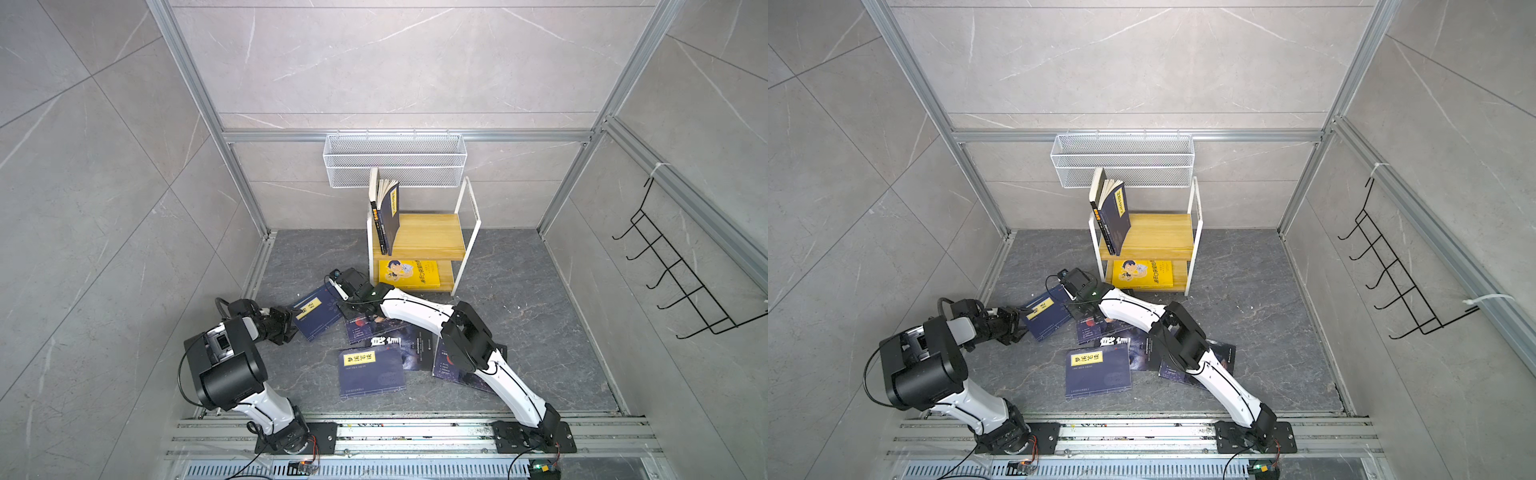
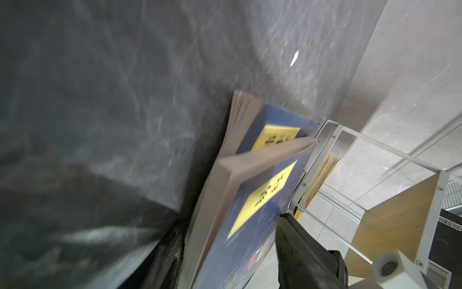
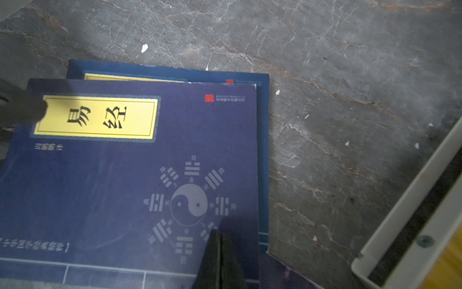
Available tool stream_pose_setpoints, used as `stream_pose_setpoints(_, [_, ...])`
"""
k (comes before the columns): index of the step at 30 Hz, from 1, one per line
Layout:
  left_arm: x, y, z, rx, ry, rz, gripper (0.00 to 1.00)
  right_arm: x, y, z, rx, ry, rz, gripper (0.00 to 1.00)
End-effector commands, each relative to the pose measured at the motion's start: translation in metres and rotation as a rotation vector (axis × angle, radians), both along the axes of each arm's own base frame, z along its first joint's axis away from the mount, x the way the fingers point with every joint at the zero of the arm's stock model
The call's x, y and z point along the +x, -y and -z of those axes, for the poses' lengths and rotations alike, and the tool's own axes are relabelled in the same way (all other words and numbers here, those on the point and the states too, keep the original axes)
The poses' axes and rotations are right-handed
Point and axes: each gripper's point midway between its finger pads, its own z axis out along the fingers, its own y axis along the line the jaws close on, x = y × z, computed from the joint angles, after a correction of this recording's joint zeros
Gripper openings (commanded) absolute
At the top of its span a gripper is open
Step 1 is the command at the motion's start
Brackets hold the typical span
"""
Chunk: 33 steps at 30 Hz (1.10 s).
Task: Stacking books/files
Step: Pick up the book from the book.
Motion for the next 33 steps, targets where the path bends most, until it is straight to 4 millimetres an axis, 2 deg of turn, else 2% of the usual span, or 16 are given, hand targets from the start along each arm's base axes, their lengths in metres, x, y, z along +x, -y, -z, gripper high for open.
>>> stream_pose_setpoints(1, [-0.005, 0.006, -0.012, 0.01, 0.011, -0.002, 0.53, -0.018, 0.03, 0.067, -0.161, -0.137, 0.011, 0.0])
stream_pose_setpoints(9, [-0.005, 0.014, -0.033, 0.025, 0.067, 0.012, 0.4, -0.02, 0.029, 0.062, -0.145, -0.139, 0.002, 0.0])
stream_pose_setpoints(11, [-0.004, 0.015, -0.034, 0.025, 0.069, 0.014, 0.37, -0.021, 0.029, 0.068, -0.142, -0.137, -0.004, 0.0])
stream_pose_setpoints(13, [-0.002, 0.017, -0.031, 0.02, 0.068, 0.02, 0.3, -0.019, 0.029, 0.067, -0.141, -0.13, -0.004, 0.0])
stream_pose_setpoints(15, [0.002, 0.018, -0.031, 0.002, 0.061, 0.024, 0.2, -0.02, 0.03, 0.064, -0.148, -0.136, -0.003, 0.0])
stream_pose_setpoints(17, [0.004, 0.019, -0.035, -0.009, 0.066, 0.032, 0.14, -0.022, 0.03, 0.068, -0.147, -0.142, -0.008, 0.0])
stream_pose_setpoints(18, [0.003, 0.019, -0.036, -0.01, 0.069, 0.033, 0.12, -0.021, 0.026, 0.052, -0.12, -0.122, -0.011, 0.0])
stream_pose_setpoints(21, [0.002, 0.019, -0.038, 0.004, 0.083, 0.026, 0.0, -0.018, 0.027, 0.042, -0.123, -0.095, -0.01, 0.0])
stream_pose_setpoints(26, [0.001, 0.023, -0.054, 0.012, 0.129, 0.04, 0.0, -0.026, 0.024, 0.003, -0.081, -0.013, -0.04, 0.03])
stream_pose_setpoints(29, [0.002, 0.026, -0.064, 0.009, 0.163, 0.057, 0.0, -0.033, 0.026, -0.021, -0.071, 0.05, -0.043, 0.09])
stream_pose_setpoints(33, [0.001, 0.032, -0.081, -0.002, 0.207, 0.082, 0.0, -0.053, 0.032, -0.055, -0.014, 0.14, -0.059, 0.18])
